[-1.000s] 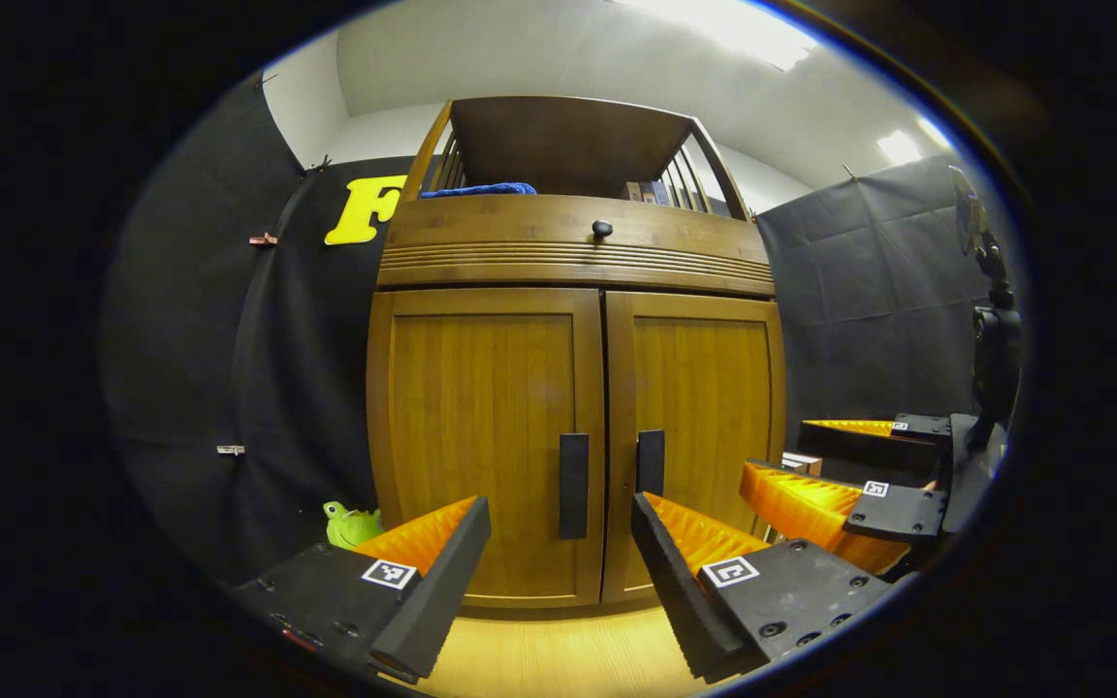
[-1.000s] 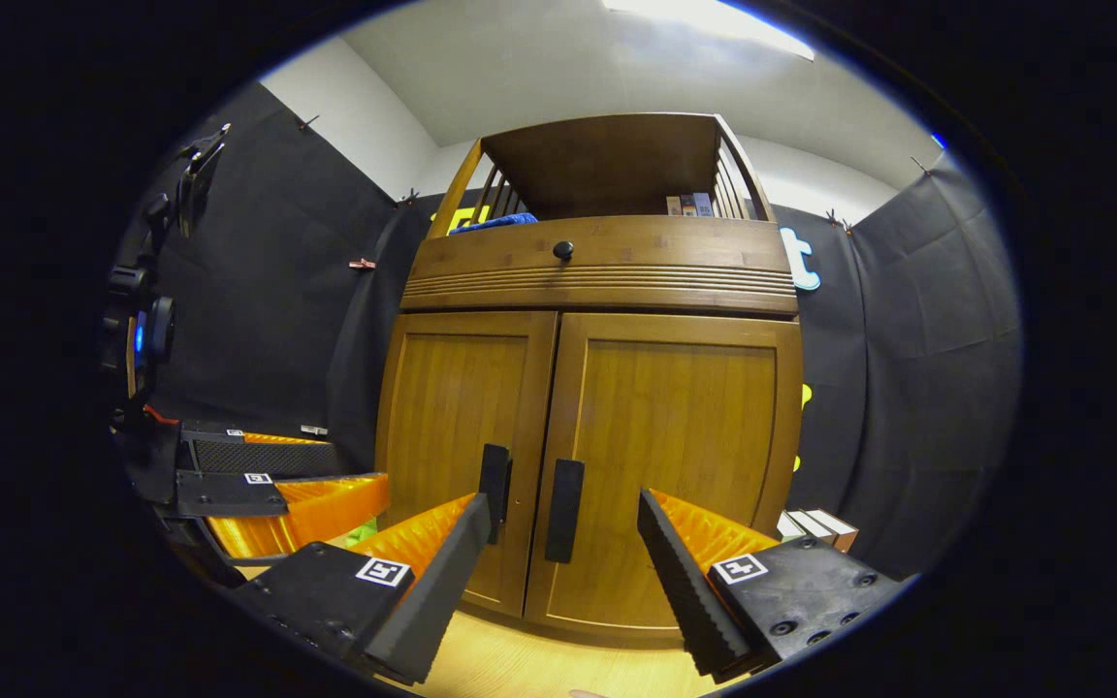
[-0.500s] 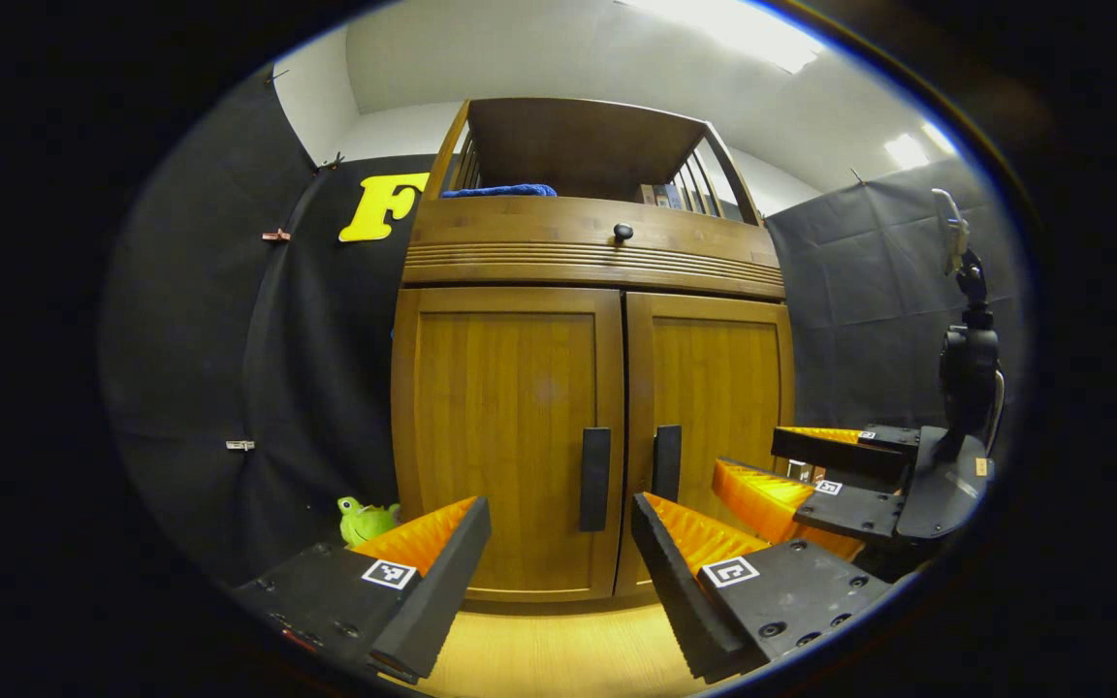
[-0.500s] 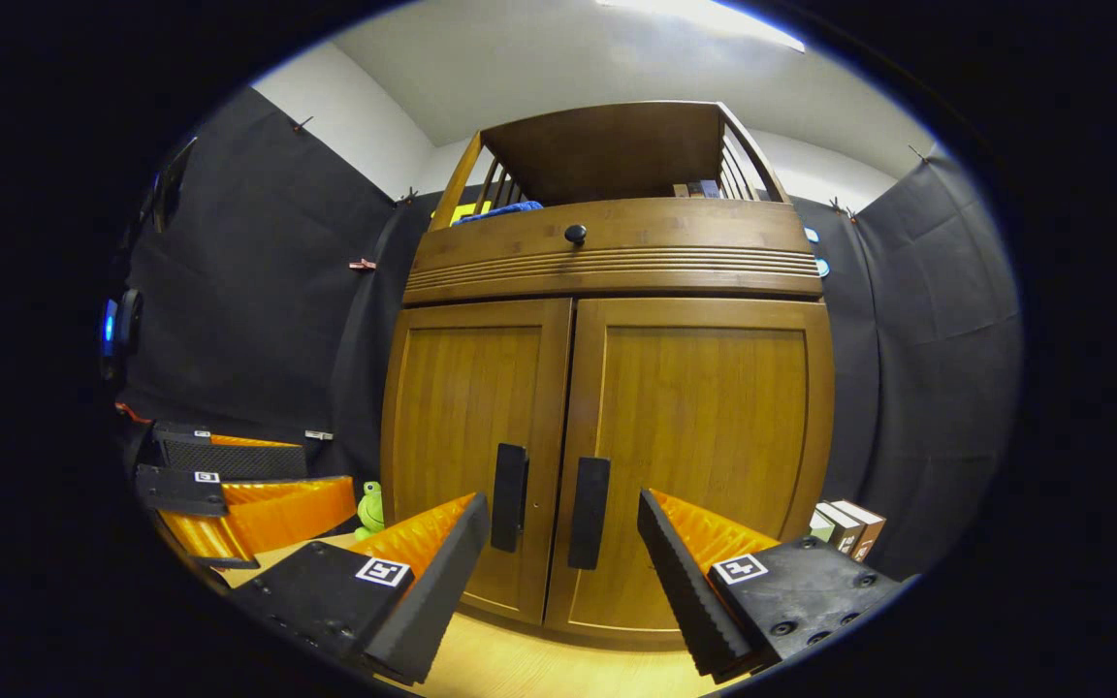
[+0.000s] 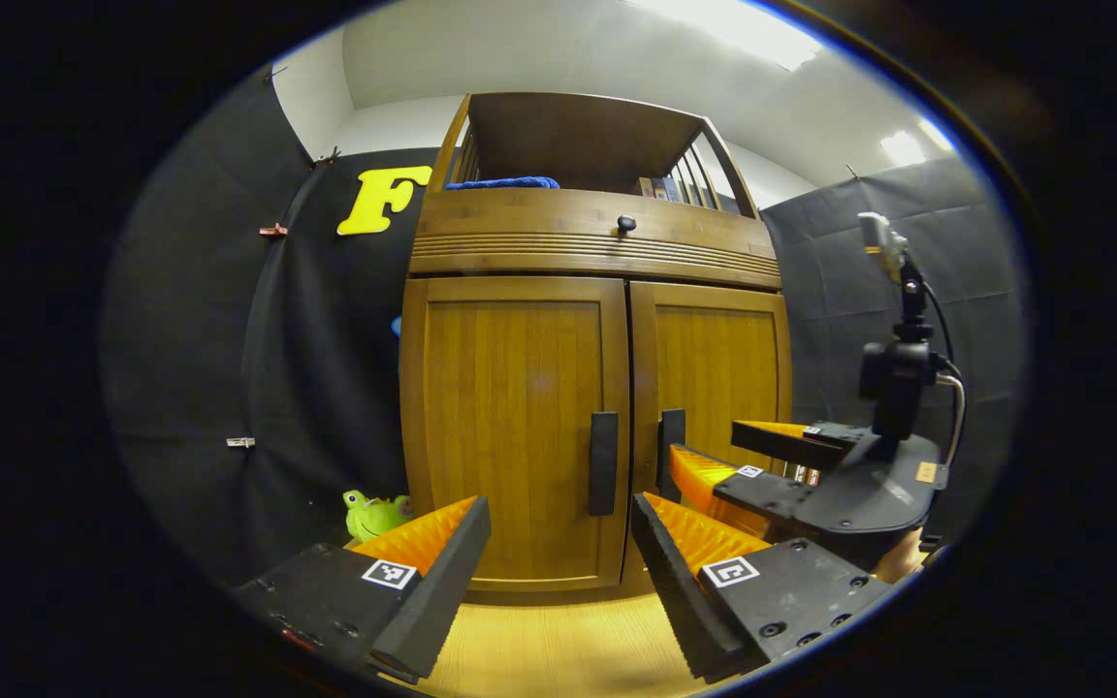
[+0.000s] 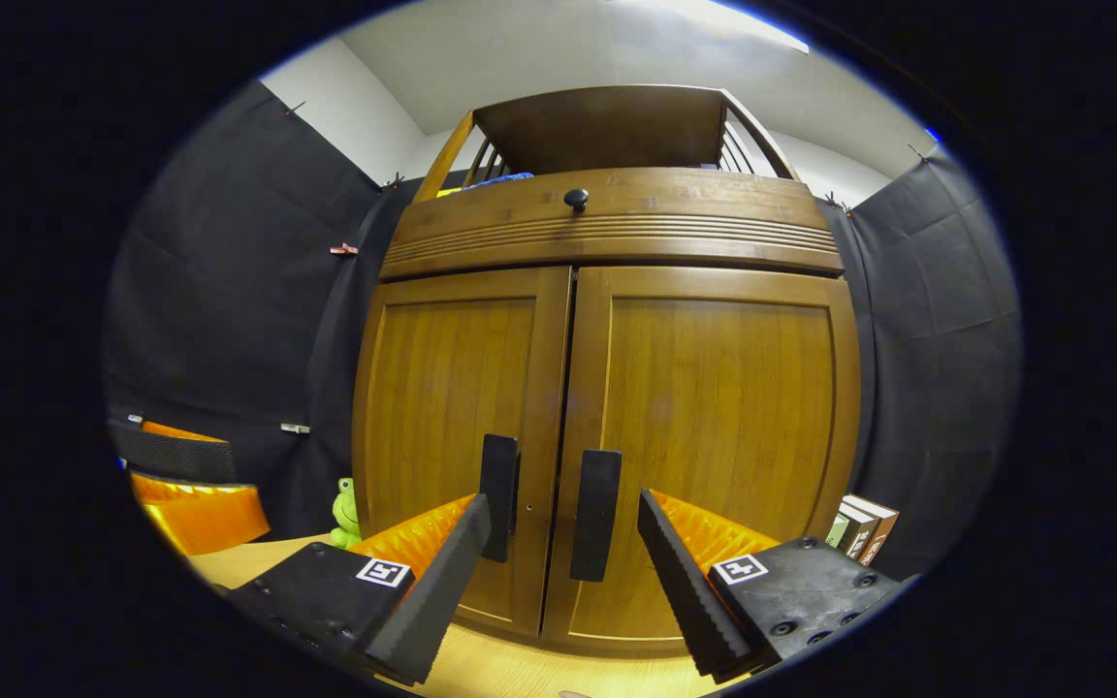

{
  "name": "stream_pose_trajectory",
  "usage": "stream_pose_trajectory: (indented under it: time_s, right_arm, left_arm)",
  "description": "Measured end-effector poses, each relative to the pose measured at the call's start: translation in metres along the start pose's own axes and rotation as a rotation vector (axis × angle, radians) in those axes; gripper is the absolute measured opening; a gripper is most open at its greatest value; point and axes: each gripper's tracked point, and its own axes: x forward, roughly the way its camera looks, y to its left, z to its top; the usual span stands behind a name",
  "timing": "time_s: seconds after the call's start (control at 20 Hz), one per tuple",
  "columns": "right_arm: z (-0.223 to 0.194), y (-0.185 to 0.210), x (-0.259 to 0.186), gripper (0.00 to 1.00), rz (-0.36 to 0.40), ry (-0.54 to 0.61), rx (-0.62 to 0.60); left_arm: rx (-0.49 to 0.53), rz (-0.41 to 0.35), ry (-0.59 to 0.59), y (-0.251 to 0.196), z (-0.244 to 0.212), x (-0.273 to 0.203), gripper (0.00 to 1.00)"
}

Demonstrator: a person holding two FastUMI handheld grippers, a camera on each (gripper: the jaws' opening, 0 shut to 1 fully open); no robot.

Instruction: Open the right door of the double-door shoe cabinet with the right hand, and open the left door with the left hand.

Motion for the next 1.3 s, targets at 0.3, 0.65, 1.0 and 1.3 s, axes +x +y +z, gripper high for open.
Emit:
stream_pose_trajectory:
  time_s: [0.3, 0.65, 1.0, 1.3]
  right_arm:
    - [-0.019, -0.012, 0.044, 0.89, -0.069, 0.018, 0.014]
    - [-0.034, -0.026, 0.075, 0.79, -0.145, 0.027, -0.021]
    - [-0.048, -0.034, 0.088, 0.35, -0.185, 0.068, 0.002]
    - [-0.05, -0.032, 0.082, 0.28, -0.137, 0.098, -0.029]
  left_arm:
    - [-0.002, -0.053, 0.004, -0.01, 0.001, -0.011, 0.91]
    - [-0.009, -0.07, 0.019, -0.01, -0.007, -0.021, 0.91]
    - [-0.034, -0.062, 0.04, 0.0, -0.012, -0.024, 0.91]
    - [-0.037, -0.052, 0.032, 0.001, -0.011, -0.026, 0.91]
